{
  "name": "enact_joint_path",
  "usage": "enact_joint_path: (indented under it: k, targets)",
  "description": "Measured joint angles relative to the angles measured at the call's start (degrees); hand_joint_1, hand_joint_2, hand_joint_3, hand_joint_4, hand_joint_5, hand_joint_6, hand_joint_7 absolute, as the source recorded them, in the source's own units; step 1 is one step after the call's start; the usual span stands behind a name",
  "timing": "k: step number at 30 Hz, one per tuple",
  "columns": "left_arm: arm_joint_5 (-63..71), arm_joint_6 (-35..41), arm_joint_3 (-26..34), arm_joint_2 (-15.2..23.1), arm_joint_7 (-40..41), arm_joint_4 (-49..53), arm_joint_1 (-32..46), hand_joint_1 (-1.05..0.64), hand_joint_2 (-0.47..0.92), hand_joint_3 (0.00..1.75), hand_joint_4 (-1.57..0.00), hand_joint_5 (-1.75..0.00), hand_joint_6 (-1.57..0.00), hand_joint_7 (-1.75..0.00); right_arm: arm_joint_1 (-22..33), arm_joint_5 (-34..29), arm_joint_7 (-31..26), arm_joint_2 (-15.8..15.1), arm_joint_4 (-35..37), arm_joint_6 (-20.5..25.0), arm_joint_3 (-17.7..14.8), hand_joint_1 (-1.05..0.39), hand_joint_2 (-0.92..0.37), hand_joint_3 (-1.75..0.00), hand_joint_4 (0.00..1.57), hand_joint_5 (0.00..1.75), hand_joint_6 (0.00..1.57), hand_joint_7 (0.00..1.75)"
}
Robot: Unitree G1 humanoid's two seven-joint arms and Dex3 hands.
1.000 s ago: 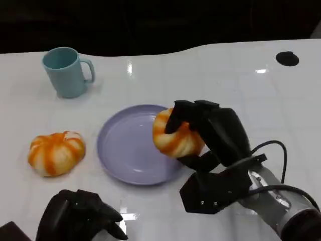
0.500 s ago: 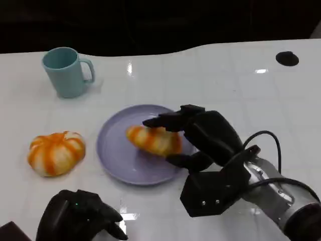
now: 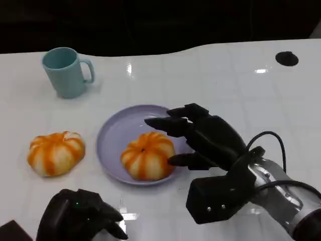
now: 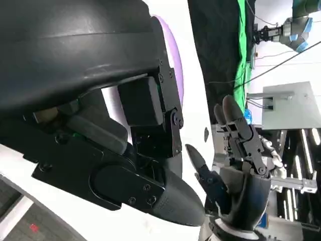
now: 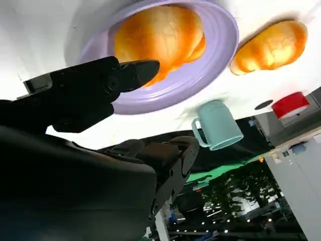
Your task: Grasp the bread from the table and place it into the plate.
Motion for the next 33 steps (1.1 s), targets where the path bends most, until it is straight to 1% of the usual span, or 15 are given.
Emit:
enact_joint_path:
  k: [5,8,10,13,15,18,19,22,24,26,28,30,31,33]
  targets:
    - [0.0,0.0,0.0,-0.1,0.0,0.3,-0.5,-1.05,0.89,0.00,-1.57,-0.43,-1.57,-0.25,2.6,1.4,1.3,-2.2,-3.9,-1.3,-0.6,-0.34,-0.91,-0.03,0.08,0.60,0.42,0.02]
    - [0.0,0.0,0.0,-0.2,0.0,0.3,-0.5,-1.05,0.89,0.00,-1.57,-0.43,-1.57,-0.25,5.0,2.8,1.7,-3.7,-6.9,-2.6,-2.1,-0.32,-0.91,-0.02,0.15,0.62,0.46,0.03]
    - [0.0,0.0,0.0,-0.3,0.0,0.3,-0.5,-1.05,0.90,0.00,-1.57,-0.43,-1.57,-0.25,6.4,4.4,1.8,-4.4,-8.6,-3.8,-3.2,-0.28,-0.92,-0.03,0.25,0.67,0.53,0.07]
    - [0.0,0.0,0.0,-0.3,0.0,0.3,-0.5,-1.05,0.89,0.00,-1.57,-0.43,-1.57,-0.25,9.7,8.6,2.6,-4.7,-10.8,-6.0,-5.5,-0.22,-0.92,-0.05,0.36,0.73,0.62,0.11]
    - [0.0,0.0,0.0,-0.3,0.0,0.3,-0.6,-1.05,0.89,0.00,-1.57,-0.43,-1.57,-0.24,12.1,11.9,3.8,-4.9,-12.0,-7.3,-7.1,-0.19,-0.92,-0.07,0.41,0.77,0.67,0.14]
    - [0.0,0.0,0.0,-0.3,0.0,0.5,-0.8,-1.05,0.89,0.00,-1.57,-0.43,-1.57,-0.24,15.3,16.5,6.4,-5.7,-13.9,-9.2,-9.1,-0.16,-0.92,-0.09,0.44,0.88,0.72,0.17]
    - [0.0,0.0,0.1,-0.3,0.0,0.5,-0.9,-1.05,0.89,0.00,-1.57,-0.43,-1.57,-0.24,16.0,17.5,7.3,-6.1,-14.5,-9.5,-9.5,-0.15,-0.91,-0.09,0.48,0.93,0.76,0.20]
    - [0.0,0.0,0.1,-0.4,0.0,1.2,-1.4,-1.05,0.89,0.00,-1.57,-0.43,-1.57,-0.24,18.4,20.9,10.1,-7.0,-16.8,-10.2,-11.3,-0.14,-0.91,-0.10,0.52,0.99,0.80,0.23]
    - [0.1,-0.1,0.1,-0.5,0.1,1.7,-1.6,-1.05,0.89,0.00,-1.57,-0.43,-1.57,-0.24,20.5,24.2,12.7,-7.5,-18.8,-9.7,-12.3,-0.14,-0.91,-0.12,0.53,1.01,0.82,0.24]
    - [0.0,-0.1,0.1,-0.5,0.1,1.9,-1.8,-1.05,0.89,0.00,-1.57,-0.43,-1.57,-0.24,23.0,27.6,15.5,-7.6,-21.7,-7.9,-13.3,-0.13,-0.91,-0.13,0.54,1.02,0.83,0.25]
    - [0.1,-0.1,0.2,-0.5,0.1,2.2,-2.0,-1.05,0.90,0.01,-1.57,-0.43,-1.57,-0.24,25.3,30.9,18.5,-7.9,-24.5,-5.7,-13.7,-0.14,-0.91,-0.15,0.56,1.03,0.85,0.27]
    - [0.1,-0.3,0.2,-0.5,0.2,2.5,-2.5,-1.05,0.90,0.01,-1.57,-0.43,-1.57,-0.24,27.7,33.6,21.2,-8.0,-27.6,-2.3,-14.3,-0.13,-0.92,-0.16,0.57,1.05,0.86,0.28]
    - [0.1,-0.6,0.2,-0.5,0.3,2.7,-2.7,-1.05,0.90,0.01,-1.57,-0.43,-1.57,-0.24,28.8,35.0,22.3,-8.0,-29.1,-0.6,-14.6,-0.13,-0.92,-0.18,0.57,1.10,0.86,0.33]
    - [0.1,-0.7,0.2,-0.5,0.4,2.8,-3.1,-1.05,0.90,0.01,-1.57,-0.43,-1.57,-0.23,30.9,37.7,24.4,-8.1,-32.0,2.7,-15.6,-0.13,-0.92,-0.21,0.56,1.15,0.79,0.51]
